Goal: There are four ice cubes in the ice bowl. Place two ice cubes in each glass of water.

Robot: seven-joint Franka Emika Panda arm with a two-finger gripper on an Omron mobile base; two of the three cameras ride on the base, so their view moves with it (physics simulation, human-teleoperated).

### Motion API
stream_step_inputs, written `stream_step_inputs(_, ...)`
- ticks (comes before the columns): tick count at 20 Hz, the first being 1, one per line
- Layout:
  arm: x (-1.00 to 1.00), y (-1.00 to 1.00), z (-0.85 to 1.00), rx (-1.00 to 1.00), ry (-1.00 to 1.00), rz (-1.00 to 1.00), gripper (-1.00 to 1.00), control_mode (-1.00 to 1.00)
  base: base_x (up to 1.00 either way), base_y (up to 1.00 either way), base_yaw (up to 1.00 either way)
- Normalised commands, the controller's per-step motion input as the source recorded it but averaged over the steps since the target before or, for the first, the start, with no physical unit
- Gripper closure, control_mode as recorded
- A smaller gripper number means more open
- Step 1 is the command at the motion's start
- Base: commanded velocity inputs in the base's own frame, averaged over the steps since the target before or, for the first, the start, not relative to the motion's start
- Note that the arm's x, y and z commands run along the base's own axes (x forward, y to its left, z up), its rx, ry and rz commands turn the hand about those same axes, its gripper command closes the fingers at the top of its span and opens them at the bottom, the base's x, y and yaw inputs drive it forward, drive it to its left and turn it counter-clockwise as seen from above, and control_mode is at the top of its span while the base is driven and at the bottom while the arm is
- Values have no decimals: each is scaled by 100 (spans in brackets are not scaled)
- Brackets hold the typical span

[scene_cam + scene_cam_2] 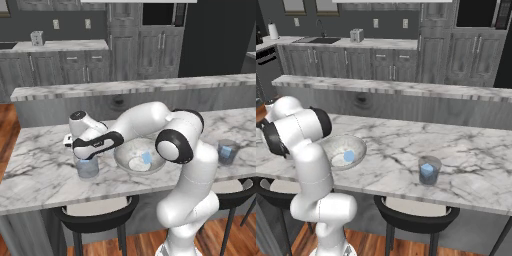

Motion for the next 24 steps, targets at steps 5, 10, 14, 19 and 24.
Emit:
stream_step_inputs(5,4,0,-9,-1,0,0,-100,-100,0,0,0)
stream_step_inputs(10,0,0,-7,-1,0,0,-100,-100,0,0,0)
stream_step_inputs(14,0,0,-4,-1,0,0,-100,-100,0,0,0)
stream_step_inputs(19,0,0,1,0,0,2,-100,-100,0,0,0)
stream_step_inputs(24,-11,0,4,0,0,1,-100,-100,0,0,0)
